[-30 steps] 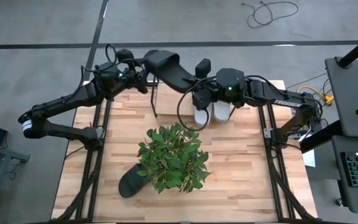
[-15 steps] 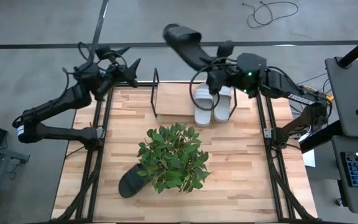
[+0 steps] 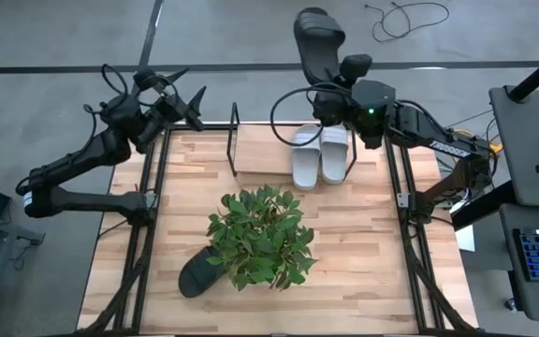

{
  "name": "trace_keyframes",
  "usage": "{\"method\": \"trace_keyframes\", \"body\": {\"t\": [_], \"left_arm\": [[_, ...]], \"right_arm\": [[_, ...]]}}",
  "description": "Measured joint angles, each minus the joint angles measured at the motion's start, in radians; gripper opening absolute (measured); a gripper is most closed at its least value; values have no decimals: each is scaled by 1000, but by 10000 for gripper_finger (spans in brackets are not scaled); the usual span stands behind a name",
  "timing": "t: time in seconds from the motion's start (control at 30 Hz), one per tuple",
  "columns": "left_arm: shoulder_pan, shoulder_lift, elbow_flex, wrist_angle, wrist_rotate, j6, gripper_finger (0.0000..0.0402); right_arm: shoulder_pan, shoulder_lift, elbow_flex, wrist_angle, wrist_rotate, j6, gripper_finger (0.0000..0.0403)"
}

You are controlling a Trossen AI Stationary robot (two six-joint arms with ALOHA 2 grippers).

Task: Pick and place slides into the shelf
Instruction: Put the right black slide on the shelf

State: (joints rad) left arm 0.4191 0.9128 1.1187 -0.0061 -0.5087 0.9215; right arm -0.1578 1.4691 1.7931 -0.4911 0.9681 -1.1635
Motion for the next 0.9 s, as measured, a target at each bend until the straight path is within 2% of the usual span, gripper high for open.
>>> {"method": "trace_keyframes", "body": {"t": [0.13,0.23,0.33,0.5,0.73,0.9], "left_arm": [[0,19,-8,-4,0,0,263],[0,28,-13,-3,0,0,263],[0,33,-13,-4,0,1,263],[0,29,-13,-3,-1,1,263],[0,1,-13,-4,-2,4,263],[0,-14,-14,-5,-1,2,263]], "right_arm": [[0,13,-1,-31,28,-125,60],[0,17,-9,-81,-10,-230,60],[1,17,-20,-96,-74,-254,60],[10,13,-32,-137,-116,-287,60],[9,7,-32,-149,-302,-280,60],[9,-26,-16,-147,-553,-251,60]]}}
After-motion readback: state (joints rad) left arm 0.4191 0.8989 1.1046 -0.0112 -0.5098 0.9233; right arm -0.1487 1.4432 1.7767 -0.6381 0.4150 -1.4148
